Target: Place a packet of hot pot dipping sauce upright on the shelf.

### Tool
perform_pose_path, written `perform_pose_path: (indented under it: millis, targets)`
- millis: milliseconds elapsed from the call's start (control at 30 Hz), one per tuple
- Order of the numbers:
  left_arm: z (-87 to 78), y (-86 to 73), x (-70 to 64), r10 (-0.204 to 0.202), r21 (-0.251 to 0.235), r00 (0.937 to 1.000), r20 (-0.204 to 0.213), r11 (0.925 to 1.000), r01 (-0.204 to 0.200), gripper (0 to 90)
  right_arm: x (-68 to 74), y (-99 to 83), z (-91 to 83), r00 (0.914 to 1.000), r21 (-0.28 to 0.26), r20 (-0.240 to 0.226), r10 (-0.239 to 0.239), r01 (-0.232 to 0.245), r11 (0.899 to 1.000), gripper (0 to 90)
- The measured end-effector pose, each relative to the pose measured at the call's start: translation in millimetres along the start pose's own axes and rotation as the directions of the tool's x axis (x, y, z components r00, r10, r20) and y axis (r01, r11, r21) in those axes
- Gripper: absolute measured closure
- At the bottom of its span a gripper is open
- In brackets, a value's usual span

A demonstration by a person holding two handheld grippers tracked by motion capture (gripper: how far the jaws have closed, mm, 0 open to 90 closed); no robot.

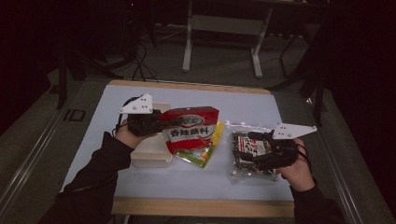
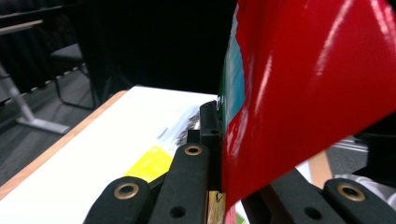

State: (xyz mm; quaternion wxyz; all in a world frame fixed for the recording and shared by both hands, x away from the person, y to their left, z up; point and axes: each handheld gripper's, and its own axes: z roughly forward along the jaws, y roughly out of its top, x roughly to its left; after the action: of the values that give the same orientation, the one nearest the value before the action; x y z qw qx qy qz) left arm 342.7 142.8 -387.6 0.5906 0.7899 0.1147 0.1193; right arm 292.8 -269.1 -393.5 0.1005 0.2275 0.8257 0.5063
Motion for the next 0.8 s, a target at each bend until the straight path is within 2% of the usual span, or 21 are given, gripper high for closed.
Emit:
perform_pose_path:
  millis: [100, 200, 233, 367, 567, 633, 667, 800]
  targets:
    - [-9.0, -2.3, 12.1, -0.012, 0.0, 0.9998, -0.018, 0.9999, 0.012, 90.0, -5.1, -9.0, 2.1, 1.0, -0.011, -0.004, -0.009, 0.009, 1.0, 14.6]
    - [-18.3, -3.9, 25.1, -0.021, 0.0, 0.9992, -0.034, 0.9998, 0.021, 90.0, -12.1, -19.5, 5.3, 0.9997, -0.014, -0.008, 0.021, -0.021, 1.0, 14.9]
    - [-21.5, -4.1, 28.8, -0.013, 0.005, 0.9988, -0.046, 0.9999, 0.013, 90.0, -14.5, -22.9, 6.1, 0.9993, -0.012, -0.018, 0.033, -0.033, 0.999, 14.9]
    - [-32.4, -4.8, 45.6, -0.026, 0.01, 0.9956, -0.09, 0.9996, 0.027, 90.0, -21.2, -34.4, 9.4, 0.997, 0.001, -0.03, 0.071, -0.071, 0.997, 15.5]
    - [-42.5, -7.3, 73.6, -0.026, 0.071, 0.9873, -0.156, 0.9968, 0.037, 90.0, -25.7, -43.4, 12.0, 0.9942, 0.012, -0.036, 0.102, -0.101, 0.995, 15.8]
    - [-43.4, -7.9, 77.0, -0.023, 0.075, 0.9863, -0.163, 0.9966, 0.036, 90.0, -26.8, -44.2, 12.3, 0.9936, 0.012, -0.038, 0.106, -0.106, 0.994, 15.8]
    - [-44.8, -10.0, 86.8, -0.028, 0.074, 0.985, -0.17, 0.9964, 0.041, 90.0, -27.6, -44.6, 12.1, 0.9933, 0.014, -0.037, 0.109, -0.109, 0.994, 16.0]
    - [-45.3, -13.9, 103.0, -0.024, 0.077, 0.9861, -0.165, 0.9963, 0.037, 90.0, -33.8, -48.3, 11.0, 0.989, 0.012, -0.042, 0.142, -0.141, 0.99, 17.5]
